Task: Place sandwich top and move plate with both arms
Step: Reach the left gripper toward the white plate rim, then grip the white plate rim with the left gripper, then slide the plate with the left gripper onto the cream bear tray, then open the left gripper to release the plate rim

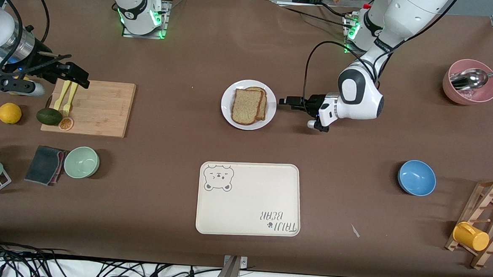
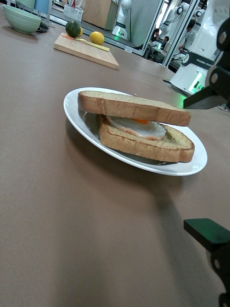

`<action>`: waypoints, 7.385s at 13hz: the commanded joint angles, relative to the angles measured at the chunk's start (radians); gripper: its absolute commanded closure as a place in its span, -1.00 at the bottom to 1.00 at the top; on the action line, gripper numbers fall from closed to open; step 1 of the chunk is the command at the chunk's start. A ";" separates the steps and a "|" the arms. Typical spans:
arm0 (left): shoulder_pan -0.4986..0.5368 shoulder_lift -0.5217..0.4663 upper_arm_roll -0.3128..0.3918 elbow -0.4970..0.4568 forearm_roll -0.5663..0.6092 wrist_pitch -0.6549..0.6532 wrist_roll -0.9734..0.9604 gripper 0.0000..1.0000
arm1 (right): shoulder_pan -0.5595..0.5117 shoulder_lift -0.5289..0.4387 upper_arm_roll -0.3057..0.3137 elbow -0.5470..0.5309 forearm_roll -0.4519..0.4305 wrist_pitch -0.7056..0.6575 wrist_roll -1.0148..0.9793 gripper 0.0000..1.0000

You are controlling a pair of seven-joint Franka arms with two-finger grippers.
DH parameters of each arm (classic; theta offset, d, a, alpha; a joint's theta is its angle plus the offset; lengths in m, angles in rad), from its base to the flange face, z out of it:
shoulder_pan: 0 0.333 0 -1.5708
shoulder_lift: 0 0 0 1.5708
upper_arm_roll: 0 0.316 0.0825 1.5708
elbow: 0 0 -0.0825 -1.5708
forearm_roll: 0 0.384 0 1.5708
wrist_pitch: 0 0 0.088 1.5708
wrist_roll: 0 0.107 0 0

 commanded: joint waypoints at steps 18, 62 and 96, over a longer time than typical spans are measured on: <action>-0.085 0.118 -0.014 0.074 -0.246 0.064 0.194 -0.54 | -0.008 0.003 0.006 0.014 -0.004 -0.007 -0.006 -0.98; -0.024 0.283 0.003 0.419 -0.268 0.055 0.324 1.00 | -0.010 0.003 0.003 0.014 -0.012 -0.013 -0.017 -0.98; -0.097 0.633 0.183 1.042 0.051 0.055 -0.194 0.19 | -0.014 0.005 0.002 0.014 -0.010 -0.023 -0.019 -0.98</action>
